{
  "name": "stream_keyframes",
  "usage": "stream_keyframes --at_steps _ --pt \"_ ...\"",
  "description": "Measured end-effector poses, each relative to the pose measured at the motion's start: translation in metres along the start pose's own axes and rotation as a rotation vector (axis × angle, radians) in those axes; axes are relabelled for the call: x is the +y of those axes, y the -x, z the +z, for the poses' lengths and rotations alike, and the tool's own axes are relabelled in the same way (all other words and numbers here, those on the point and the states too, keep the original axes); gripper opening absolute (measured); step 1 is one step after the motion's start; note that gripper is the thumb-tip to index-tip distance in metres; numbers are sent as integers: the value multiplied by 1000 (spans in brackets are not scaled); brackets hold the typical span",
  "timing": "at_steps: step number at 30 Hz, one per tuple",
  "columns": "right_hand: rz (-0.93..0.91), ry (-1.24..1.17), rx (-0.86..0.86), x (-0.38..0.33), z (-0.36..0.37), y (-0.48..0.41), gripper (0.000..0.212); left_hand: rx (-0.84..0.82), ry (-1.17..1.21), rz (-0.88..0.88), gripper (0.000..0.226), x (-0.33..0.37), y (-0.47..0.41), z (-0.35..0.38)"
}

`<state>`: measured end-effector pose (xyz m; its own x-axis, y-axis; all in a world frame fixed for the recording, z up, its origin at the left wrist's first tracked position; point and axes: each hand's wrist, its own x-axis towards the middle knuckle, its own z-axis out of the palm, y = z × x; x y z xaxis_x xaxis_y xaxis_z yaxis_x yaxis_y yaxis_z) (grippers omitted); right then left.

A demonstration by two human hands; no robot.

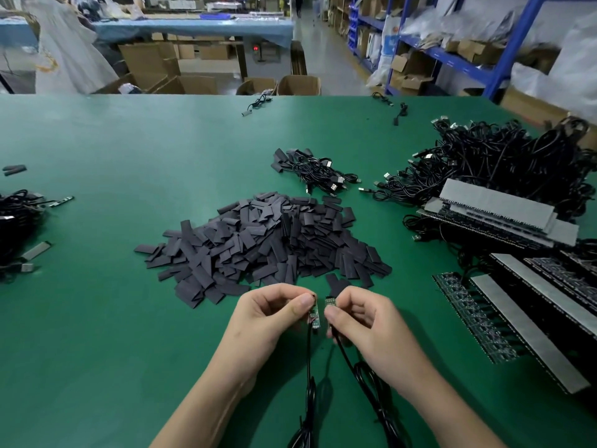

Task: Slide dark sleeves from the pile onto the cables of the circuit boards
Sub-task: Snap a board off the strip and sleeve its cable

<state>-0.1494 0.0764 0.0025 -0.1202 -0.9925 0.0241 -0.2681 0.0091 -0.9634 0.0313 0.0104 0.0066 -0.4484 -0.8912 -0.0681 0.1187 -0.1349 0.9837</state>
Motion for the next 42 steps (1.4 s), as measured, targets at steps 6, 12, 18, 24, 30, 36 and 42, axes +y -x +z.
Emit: stream_keyframes --at_steps 6,12,18,24,30,36,42 --pt "-253 570 149 -1 4 6 33 25 -68 91 12 3 1 -2" --pt "-183 279 71 -6 11 8 22 45 -116 147 9 2 1 -2" --pt "68 -643 -166 -18 -7 8 21 308 -893 383 13 4 -6 -32" --pt "141 -958 -207 -14 -39 4 31 358 -1263 313 27 3 -10 -63" --pt "274 -426 -181 -6 -29 2 25 358 -1302 325 17 5 -10 -67" --pt "209 -189 -145 -6 -14 4 21 306 -1190 396 10 7 -10 -61" --pt "153 -290 -154 -8 -4 7 8 81 -492 348 7 6 -2 -20"
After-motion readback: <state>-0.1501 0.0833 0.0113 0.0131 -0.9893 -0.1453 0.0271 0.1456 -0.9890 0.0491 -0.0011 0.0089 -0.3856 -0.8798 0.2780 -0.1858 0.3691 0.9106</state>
